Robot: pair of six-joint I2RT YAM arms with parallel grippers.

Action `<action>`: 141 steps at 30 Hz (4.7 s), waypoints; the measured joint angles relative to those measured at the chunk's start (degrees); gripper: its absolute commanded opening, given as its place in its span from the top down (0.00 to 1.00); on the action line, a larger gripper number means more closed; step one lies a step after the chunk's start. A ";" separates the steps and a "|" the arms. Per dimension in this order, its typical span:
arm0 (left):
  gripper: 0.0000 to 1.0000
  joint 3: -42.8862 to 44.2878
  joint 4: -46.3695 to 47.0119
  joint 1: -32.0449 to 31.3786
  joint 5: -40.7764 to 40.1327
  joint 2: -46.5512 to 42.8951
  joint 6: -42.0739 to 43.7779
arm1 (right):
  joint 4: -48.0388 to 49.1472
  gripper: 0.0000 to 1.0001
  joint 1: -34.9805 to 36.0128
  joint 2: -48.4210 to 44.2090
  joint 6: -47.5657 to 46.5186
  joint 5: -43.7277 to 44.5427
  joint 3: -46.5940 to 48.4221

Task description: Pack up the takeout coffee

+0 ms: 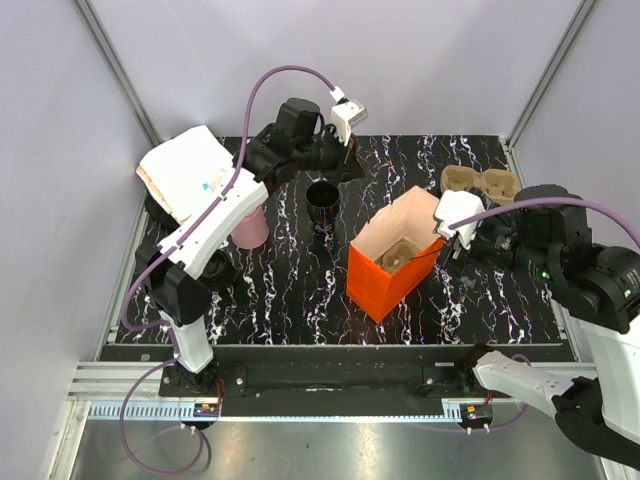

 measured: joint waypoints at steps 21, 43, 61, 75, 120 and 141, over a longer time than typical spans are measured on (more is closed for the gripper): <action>1.00 6.27 -2.21 -0.07 0.02 3.65 0.37 | 0.00 0.83 -0.22 -0.15 -1.05 6.05 -10.43; 1.00 23.26 -2.89 -1.25 -0.26 7.85 1.90 | 14.19 1.00 -0.28 2.14 1.64 15.19 -9.57; 1.00 18.82 -1.79 -3.41 -4.28 11.04 4.68 | 20.09 0.91 -0.28 2.64 1.66 19.12 -16.20; 1.00 21.11 -0.76 -3.41 -11.85 11.04 4.66 | 23.30 0.92 -0.28 4.31 2.10 21.77 -13.97; 0.23 24.70 15.17 -5.57 -39.26 21.38 16.87 | 65.42 0.09 -21.94 24.52 0.92 14.10 -21.94; 0.01 19.58 2.97 -2.82 -40.46 2.05 16.61 | 38.64 0.00 -21.79 18.10 11.10 -3.56 5.20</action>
